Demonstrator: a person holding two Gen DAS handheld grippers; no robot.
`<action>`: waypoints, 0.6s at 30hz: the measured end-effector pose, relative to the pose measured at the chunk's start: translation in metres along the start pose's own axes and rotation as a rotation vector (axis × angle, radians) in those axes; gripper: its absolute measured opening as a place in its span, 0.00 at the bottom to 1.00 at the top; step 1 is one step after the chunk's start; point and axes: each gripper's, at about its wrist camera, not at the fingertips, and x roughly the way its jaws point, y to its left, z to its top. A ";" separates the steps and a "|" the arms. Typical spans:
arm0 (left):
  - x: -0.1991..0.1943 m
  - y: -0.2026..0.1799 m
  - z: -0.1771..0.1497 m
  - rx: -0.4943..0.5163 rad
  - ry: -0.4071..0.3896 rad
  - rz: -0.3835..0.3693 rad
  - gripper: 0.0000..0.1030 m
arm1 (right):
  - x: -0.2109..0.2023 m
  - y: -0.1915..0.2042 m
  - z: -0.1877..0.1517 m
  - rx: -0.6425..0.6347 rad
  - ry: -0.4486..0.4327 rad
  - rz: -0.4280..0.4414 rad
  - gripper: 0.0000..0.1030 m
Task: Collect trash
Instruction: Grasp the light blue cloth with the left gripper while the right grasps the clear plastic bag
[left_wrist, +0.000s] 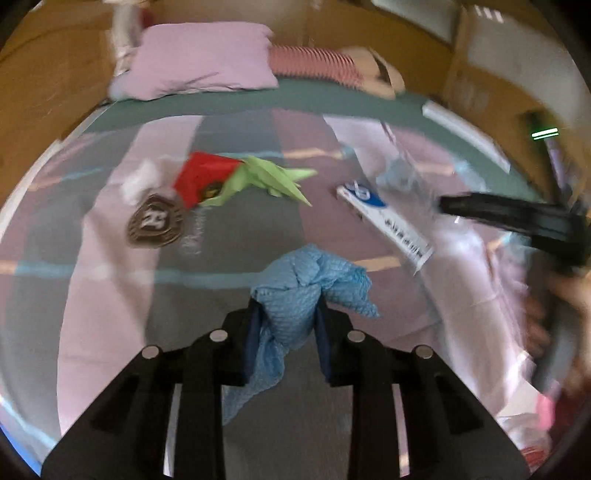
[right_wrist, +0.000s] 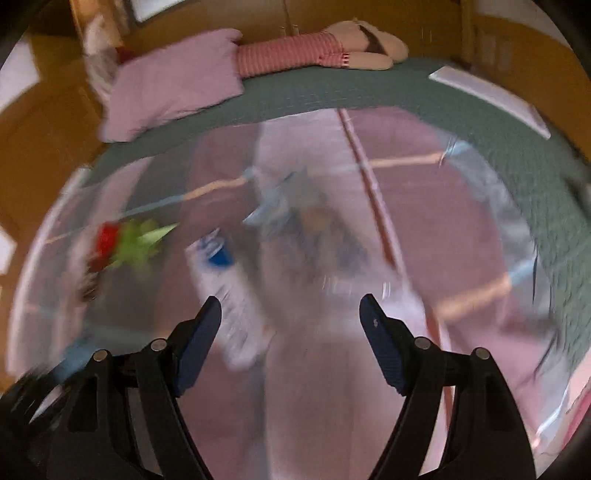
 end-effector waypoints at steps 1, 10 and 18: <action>-0.005 0.005 -0.004 -0.023 -0.007 -0.007 0.26 | 0.015 0.003 0.008 -0.018 0.018 -0.037 0.74; -0.006 0.014 -0.017 -0.074 0.019 -0.010 0.26 | 0.057 0.023 0.008 -0.110 0.103 -0.084 0.37; -0.018 0.014 -0.021 -0.072 -0.034 0.027 0.26 | -0.013 0.014 -0.025 -0.070 -0.005 -0.013 0.24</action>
